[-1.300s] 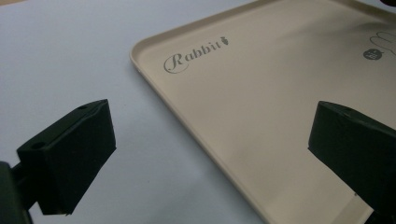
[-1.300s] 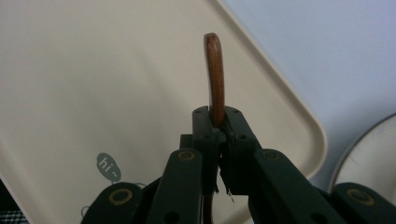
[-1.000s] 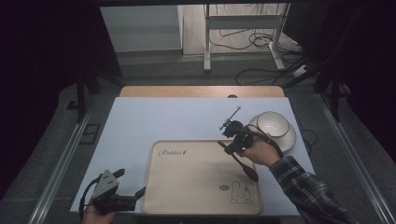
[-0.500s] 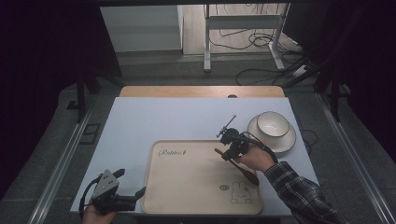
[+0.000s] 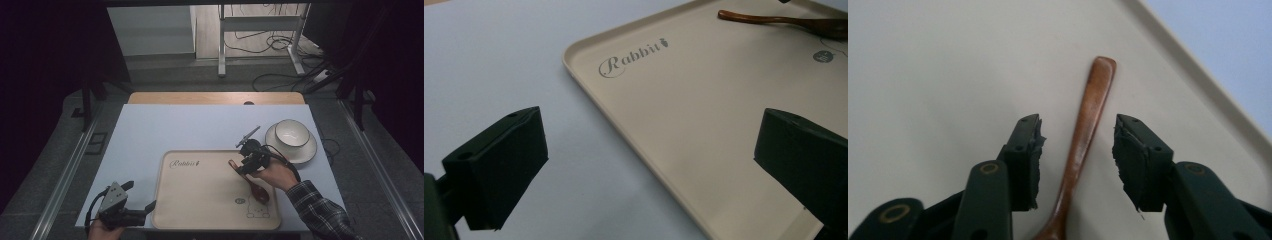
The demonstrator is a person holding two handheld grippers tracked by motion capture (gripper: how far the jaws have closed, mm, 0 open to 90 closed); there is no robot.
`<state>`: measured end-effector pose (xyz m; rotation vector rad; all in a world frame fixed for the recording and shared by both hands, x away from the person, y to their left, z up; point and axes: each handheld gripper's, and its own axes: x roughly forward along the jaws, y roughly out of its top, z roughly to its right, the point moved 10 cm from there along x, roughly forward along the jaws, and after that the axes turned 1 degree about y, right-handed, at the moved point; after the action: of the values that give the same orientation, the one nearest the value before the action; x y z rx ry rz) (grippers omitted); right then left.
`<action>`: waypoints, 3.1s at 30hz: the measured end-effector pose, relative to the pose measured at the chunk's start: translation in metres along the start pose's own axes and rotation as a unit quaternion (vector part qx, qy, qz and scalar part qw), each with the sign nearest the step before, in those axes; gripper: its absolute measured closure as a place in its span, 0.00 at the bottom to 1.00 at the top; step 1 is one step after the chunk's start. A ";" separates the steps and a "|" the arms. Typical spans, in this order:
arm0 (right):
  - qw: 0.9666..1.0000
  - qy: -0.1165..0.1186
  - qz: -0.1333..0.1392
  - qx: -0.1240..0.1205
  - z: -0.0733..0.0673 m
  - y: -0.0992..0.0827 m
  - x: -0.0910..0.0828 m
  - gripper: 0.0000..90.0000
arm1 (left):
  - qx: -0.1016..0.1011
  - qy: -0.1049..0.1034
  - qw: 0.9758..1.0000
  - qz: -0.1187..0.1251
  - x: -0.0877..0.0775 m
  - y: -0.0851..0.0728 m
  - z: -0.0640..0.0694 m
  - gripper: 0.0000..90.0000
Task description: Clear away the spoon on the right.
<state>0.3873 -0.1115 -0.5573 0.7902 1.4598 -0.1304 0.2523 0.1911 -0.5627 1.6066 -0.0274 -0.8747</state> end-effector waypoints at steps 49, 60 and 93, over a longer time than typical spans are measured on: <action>0.989 -0.032 0.143 -0.021 -0.004 -0.007 0.033 1.00 | 0.009 -0.002 1.000 0.000 0.000 0.000 0.002 0.00; 0.989 -0.044 0.143 -0.005 0.005 -0.014 0.031 1.00 | 0.010 -0.001 1.000 0.001 -0.001 0.000 0.002 0.00; 0.986 -0.067 0.148 0.045 0.036 -0.039 0.015 1.00 | 0.011 -0.002 1.000 0.003 -0.001 0.001 0.002 0.00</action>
<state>0.3991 -0.1545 -0.5899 1.0435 1.2027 -0.0227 0.2510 0.1894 -0.5616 1.6246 -0.0445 -0.8748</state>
